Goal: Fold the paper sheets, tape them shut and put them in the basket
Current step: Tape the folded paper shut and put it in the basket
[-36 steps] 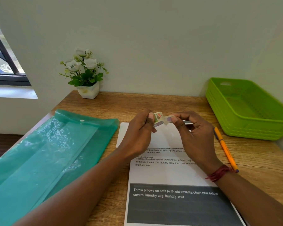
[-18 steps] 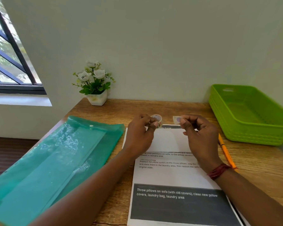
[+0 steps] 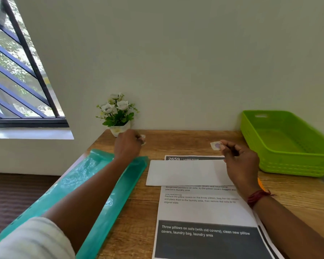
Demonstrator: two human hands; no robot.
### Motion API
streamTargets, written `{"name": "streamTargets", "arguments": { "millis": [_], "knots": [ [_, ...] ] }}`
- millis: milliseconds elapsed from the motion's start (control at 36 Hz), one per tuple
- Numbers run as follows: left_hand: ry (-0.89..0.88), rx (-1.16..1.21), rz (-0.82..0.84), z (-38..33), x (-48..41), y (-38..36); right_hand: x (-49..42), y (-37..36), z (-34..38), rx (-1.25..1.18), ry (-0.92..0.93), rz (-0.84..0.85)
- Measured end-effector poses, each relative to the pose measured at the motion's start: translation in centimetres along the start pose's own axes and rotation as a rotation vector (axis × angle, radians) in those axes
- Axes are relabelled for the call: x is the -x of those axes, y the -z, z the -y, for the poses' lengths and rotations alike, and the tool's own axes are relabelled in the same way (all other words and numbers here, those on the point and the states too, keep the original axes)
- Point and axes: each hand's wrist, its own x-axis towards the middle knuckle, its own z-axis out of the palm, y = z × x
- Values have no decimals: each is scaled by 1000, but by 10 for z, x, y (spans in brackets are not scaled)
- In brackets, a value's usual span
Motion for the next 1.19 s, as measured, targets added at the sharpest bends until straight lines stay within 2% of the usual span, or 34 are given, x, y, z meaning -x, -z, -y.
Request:
{"name": "streamTargets", "arguments": {
  "millis": [222,417,639,694,750,861,1028,1111,1194],
  "knots": [
    [25,-166,13,5,-3,-10,-15,10,-11,177,174,53],
    [35,-168,28,9,-6,-22,-21,16,-11,345,298,86],
    [98,-163,24,3,-7,-17,-37,36,-12,576,275,411],
    [62,-166,-9,-14,1,-15,-41,39,-11,612,258,489],
    [-48,-118,-10,-37,11,-17,-43,42,-11,646,247,559],
    [-301,74,200,-96,46,-24,-43,47,-15,701,332,638],
    [-358,271,405,-139,80,-58,-41,51,-8,752,345,715],
    [-383,287,516,-149,81,-66,-39,52,-10,753,329,723],
    [-412,287,554,-150,80,-71,-39,50,-9,762,307,732]
  ]
}}
